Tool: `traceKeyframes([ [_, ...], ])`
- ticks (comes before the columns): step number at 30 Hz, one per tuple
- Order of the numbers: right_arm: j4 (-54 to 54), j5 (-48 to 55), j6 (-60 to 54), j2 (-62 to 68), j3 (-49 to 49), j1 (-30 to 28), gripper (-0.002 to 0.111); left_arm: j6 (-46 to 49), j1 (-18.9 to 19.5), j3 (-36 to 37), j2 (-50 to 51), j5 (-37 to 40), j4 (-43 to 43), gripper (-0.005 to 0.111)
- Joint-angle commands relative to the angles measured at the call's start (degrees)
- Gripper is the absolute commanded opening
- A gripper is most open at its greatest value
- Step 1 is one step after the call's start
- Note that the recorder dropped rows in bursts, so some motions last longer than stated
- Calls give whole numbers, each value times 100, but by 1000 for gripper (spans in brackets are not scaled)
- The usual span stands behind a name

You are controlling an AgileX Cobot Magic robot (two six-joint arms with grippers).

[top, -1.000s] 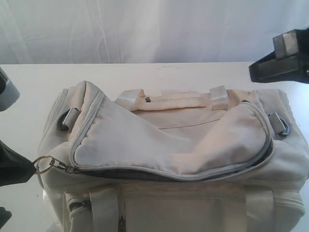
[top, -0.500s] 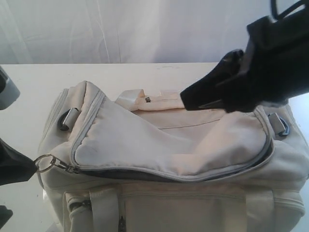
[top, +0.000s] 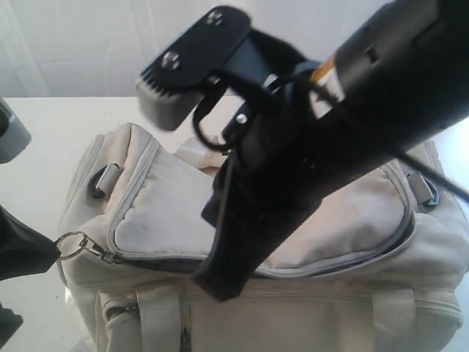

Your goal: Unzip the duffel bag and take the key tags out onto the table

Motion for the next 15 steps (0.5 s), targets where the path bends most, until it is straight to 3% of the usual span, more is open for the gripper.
traceKeyframes([
  [1,-386,-525,-496,195,-34,446,2,-73,24,45,-47,65,-53,0],
  [8,-411,-732,-1402,545,-34,829,39,-47,24,139,-47,137,-28,0],
  [15,-510,-762,-1392,1016,-34,829,41,-130,24,296,21,-25,-17,0],
])
